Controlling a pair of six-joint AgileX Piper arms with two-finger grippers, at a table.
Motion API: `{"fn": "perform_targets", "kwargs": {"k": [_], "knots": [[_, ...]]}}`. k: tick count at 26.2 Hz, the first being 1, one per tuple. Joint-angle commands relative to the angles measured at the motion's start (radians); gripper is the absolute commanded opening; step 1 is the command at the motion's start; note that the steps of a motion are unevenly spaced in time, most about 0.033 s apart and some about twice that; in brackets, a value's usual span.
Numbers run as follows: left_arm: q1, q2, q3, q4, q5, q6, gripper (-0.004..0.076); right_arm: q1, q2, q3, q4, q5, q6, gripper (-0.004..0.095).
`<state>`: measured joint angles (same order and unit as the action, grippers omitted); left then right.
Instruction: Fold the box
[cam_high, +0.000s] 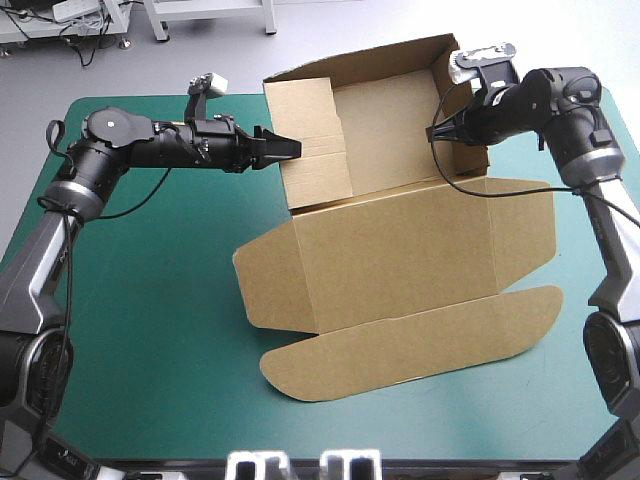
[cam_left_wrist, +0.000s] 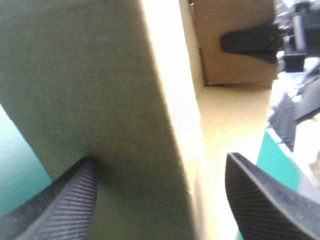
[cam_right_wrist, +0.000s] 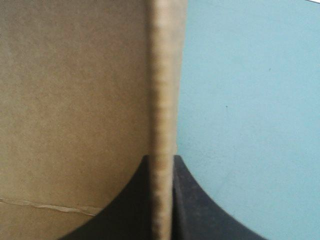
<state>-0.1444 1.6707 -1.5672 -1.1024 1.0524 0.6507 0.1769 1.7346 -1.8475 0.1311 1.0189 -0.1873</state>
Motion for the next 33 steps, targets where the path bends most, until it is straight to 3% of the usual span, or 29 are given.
{"fn": "perform_targets", "kwargs": {"k": [1, 7, 18, 22, 23, 26, 33], "knots": [[-0.062, -0.045, -0.133, 0.143, -0.045, -0.153, 0.0513, 0.024, -0.038, -0.030, 0.069, -0.062, 0.022, -0.0019], [-0.206, -0.045, -0.274, 0.655, -0.104, -0.460, 0.0494, 0.026, -0.036, -0.030, 0.175, -0.059, 0.004, -0.0020], [-0.276, -0.015, -0.284, 1.017, -0.123, -0.803, 0.0465, 0.026, -0.036, -0.030, 0.324, 0.028, -0.044, -0.0019], [-0.276, 0.002, -0.281, 0.989, -0.126, -0.808, 0.0335, 0.026, -0.036, -0.030, 0.339, 0.056, -0.054, -0.0020], [-0.276, 0.006, -0.281, 0.974, -0.121, -0.806, 0.0216, 0.026, -0.036, -0.030, 0.328, 0.076, -0.054, -0.0020], [-0.276, 0.017, -0.281, 0.970, -0.086, -0.762, 0.0013, 0.026, -0.034, -0.030, 0.283, 0.116, -0.057, -0.0019], [-0.278, 0.122, -0.281, 0.896, 0.109, -0.630, -0.0008, 0.028, 0.052, -0.028, 0.221, 0.229, -0.035, -0.0019]]}}
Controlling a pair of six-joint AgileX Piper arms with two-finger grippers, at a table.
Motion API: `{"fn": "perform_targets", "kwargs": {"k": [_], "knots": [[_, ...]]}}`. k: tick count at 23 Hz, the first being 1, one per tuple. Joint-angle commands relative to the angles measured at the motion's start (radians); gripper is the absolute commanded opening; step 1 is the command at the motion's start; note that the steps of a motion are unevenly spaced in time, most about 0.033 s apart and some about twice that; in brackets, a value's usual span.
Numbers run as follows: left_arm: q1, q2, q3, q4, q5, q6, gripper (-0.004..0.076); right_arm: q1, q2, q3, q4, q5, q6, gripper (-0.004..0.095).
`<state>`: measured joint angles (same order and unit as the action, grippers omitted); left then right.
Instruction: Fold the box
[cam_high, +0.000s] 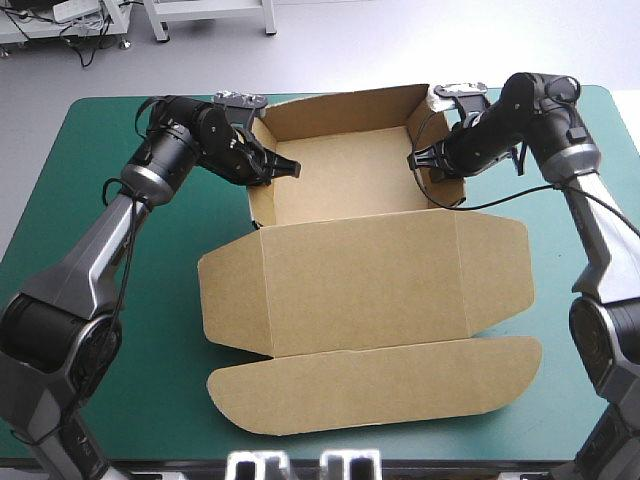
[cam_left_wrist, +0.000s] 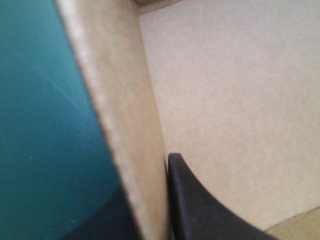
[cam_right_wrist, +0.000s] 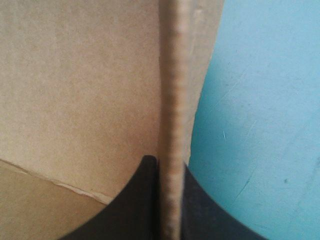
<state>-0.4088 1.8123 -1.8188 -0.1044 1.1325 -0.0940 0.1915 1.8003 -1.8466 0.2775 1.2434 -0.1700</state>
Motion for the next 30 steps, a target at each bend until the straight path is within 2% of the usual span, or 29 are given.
{"fn": "perform_targets", "kwargs": {"k": [1, 4, 6, 10, 12, 15, 23, 25, 27, 28, 29, 30], "knots": [[-0.014, 0.002, -0.029, -0.102, 0.063, 0.122, -0.0008, 0.014, 0.001, -0.029, 0.073, 0.004, -0.049, -0.0019], [-0.014, 0.066, -0.029, -0.102, 0.153, 0.165, -0.0008, 0.040, 0.056, -0.029, -0.024, 0.004, -0.003, -0.0019], [-0.015, 0.096, -0.029, -0.111, 0.150, 0.166, -0.0008, 0.082, 0.077, -0.024, -0.123, 0.004, 0.027, -0.0019], [-0.030, 0.122, -0.029, -0.100, 0.129, 0.166, -0.0010, 0.148, 0.093, -0.013, -0.213, 0.004, 0.035, -0.0019], [-0.054, 0.133, -0.029, -0.071, 0.141, 0.166, -0.0010, 0.161, 0.105, -0.011, -0.213, 0.004, 0.048, -0.0019], [-0.103, 0.144, -0.029, 0.009, 0.152, 0.166, -0.0010, 0.157, 0.129, -0.011, -0.153, 0.004, 0.062, -0.0020], [-0.124, 0.144, -0.029, 0.086, 0.152, 0.163, -0.0008, 0.157, 0.132, -0.010, -0.149, 0.004, 0.076, -0.0018], [-0.124, 0.144, -0.029, 0.086, 0.152, 0.170, 0.0027, 0.157, 0.132, -0.010, -0.147, 0.004, 0.076, -0.0004], [-0.122, 0.141, -0.029, 0.096, 0.154, 0.185, 0.0145, 0.157, 0.132, -0.010, -0.153, 0.004, 0.064, 0.0120], [-0.122, 0.133, -0.029, 0.104, 0.154, 0.185, 0.0261, 0.157, 0.129, -0.010, -0.148, 0.004, 0.054, 0.0290], [-0.120, 0.131, -0.029, 0.116, 0.154, 0.185, 0.0323, 0.157, 0.128, -0.010, -0.148, 0.004, 0.054, 0.0370], [-0.112, 0.119, -0.029, 0.120, 0.154, 0.185, 0.0428, 0.157, 0.126, -0.010, -0.150, 0.004, 0.054, 0.0569]]}}
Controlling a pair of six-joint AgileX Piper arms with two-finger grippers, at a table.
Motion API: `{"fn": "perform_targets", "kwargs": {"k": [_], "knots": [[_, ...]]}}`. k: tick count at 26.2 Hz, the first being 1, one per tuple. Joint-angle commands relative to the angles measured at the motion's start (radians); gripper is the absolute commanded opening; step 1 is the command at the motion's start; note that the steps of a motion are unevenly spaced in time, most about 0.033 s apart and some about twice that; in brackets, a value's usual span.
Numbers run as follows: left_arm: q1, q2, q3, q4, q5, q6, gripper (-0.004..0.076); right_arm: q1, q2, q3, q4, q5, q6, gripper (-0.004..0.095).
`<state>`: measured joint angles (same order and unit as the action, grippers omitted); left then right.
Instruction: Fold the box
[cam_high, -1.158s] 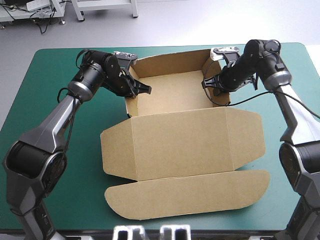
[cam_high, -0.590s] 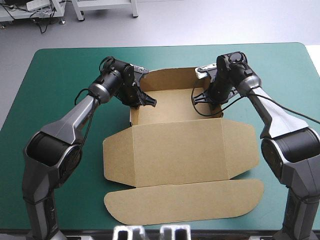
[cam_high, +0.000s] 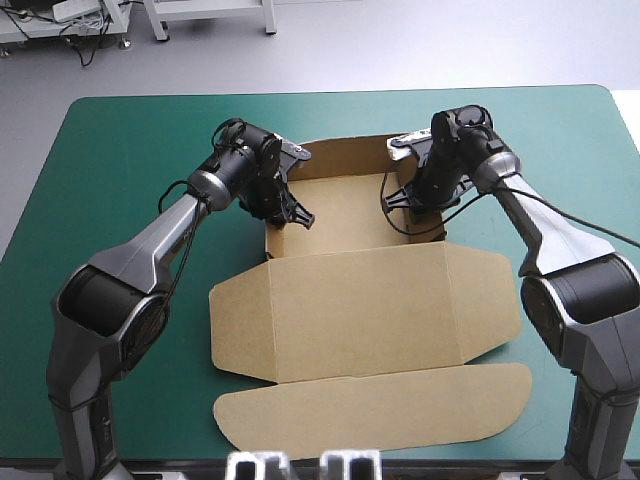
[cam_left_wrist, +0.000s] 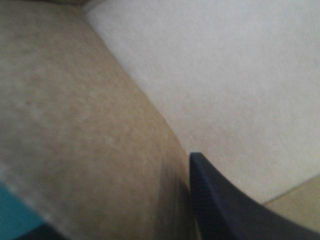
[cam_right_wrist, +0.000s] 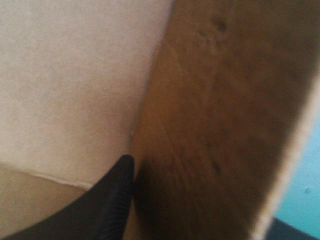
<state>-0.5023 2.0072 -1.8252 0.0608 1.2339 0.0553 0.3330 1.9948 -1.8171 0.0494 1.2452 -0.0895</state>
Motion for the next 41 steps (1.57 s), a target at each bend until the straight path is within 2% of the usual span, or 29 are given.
{"fn": "perform_targets", "kwargs": {"k": [1, 2, 4, 9, 17, 21, 24, 29, 37, 41], "knots": [[-0.014, -0.084, -0.023, -0.038, 0.052, 0.036, 0.0473, 0.016, -0.068, -0.039, 0.078, 0.003, -0.026, 0.0653], [-0.006, -0.100, -0.023, -0.031, 0.052, 0.033, 0.0513, 0.016, -0.068, -0.039, 0.085, 0.003, -0.024, 0.0754], [0.005, -0.135, -0.023, -0.025, 0.052, 0.033, 0.0515, 0.016, -0.086, -0.039, 0.095, 0.003, -0.032, 0.0791], [0.045, -0.202, -0.023, 0.059, 0.052, 0.038, 0.0515, -0.005, -0.155, -0.041, 0.093, 0.003, -0.062, 0.0791], [0.089, -0.403, -0.023, 0.009, 0.052, 0.048, 0.0488, -0.074, -0.332, -0.041, 0.108, 0.003, -0.095, 0.0790], [0.089, -0.517, -0.021, 0.011, 0.052, 0.075, 0.0396, -0.074, -0.375, -0.041, 0.104, 0.003, -0.112, 0.0788], [0.091, -0.614, 0.009, 0.030, 0.052, 0.093, 0.0286, -0.074, -0.370, -0.041, 0.093, 0.001, -0.114, 0.0783], [0.091, -0.761, 0.139, 0.030, 0.052, 0.114, 0.0004, -0.074, -0.312, -0.039, 0.095, -0.001, -0.114, 0.0764], [0.091, -0.993, 0.489, 0.030, 0.052, 0.078, -0.0008, -0.074, -0.161, -0.039, 0.095, -0.001, -0.107, 0.0758], [0.091, -1.112, 0.651, 0.023, 0.052, 0.024, -0.0008, -0.074, -0.076, -0.039, 0.095, 0.001, -0.104, 0.0709]]}}
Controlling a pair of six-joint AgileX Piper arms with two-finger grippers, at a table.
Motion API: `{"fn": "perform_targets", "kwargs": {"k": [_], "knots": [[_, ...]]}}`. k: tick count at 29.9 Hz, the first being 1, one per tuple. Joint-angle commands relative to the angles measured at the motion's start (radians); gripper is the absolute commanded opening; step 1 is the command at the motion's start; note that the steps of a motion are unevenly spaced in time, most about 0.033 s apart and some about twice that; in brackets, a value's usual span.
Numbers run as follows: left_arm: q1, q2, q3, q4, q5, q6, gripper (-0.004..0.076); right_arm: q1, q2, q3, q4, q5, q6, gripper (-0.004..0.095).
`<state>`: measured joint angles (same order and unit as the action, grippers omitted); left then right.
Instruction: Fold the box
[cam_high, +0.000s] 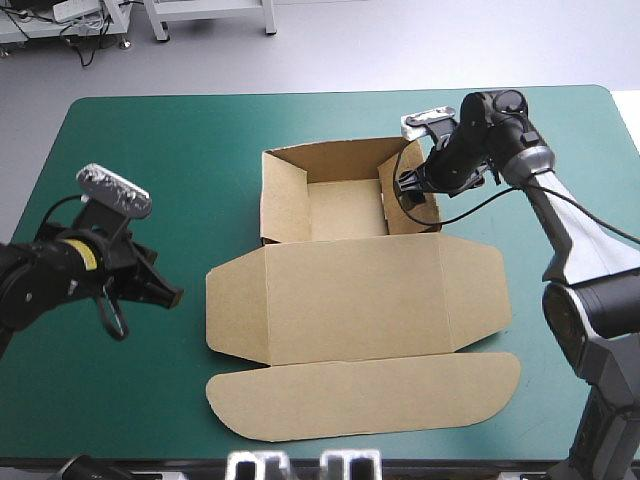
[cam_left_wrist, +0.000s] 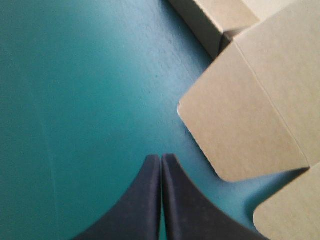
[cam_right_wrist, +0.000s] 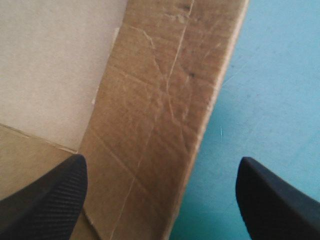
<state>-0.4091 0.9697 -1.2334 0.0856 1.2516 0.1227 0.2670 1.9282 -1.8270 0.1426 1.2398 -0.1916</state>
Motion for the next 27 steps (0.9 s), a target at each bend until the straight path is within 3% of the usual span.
{"fn": "perform_targets", "kwargs": {"k": [1, 4, 11, 19, 27], "knots": [[-0.002, -0.096, 0.089, -0.003, 0.035, -0.045, -0.0008, -0.008, 0.006, -0.029, 0.004, 0.004, -0.002, 0.0688], [-0.002, -0.161, 0.174, -0.003, 0.035, -0.050, -0.0008, -0.008, 0.040, -0.029, 0.004, 0.004, -0.002, 0.0541], [-0.002, -0.231, 0.224, -0.003, 0.030, -0.058, -0.0008, -0.009, 0.042, -0.043, -0.016, 0.002, -0.010, -0.0006], [-0.002, -0.231, 0.224, -0.003, 0.032, -0.065, -0.0008, -0.048, 0.040, -0.108, -0.102, 0.008, -0.010, -0.0020], [-0.002, -0.231, 0.224, -0.003, 0.032, -0.065, -0.0008, -0.234, 0.038, -0.138, -0.231, 0.008, 0.000, -0.0020]]}}
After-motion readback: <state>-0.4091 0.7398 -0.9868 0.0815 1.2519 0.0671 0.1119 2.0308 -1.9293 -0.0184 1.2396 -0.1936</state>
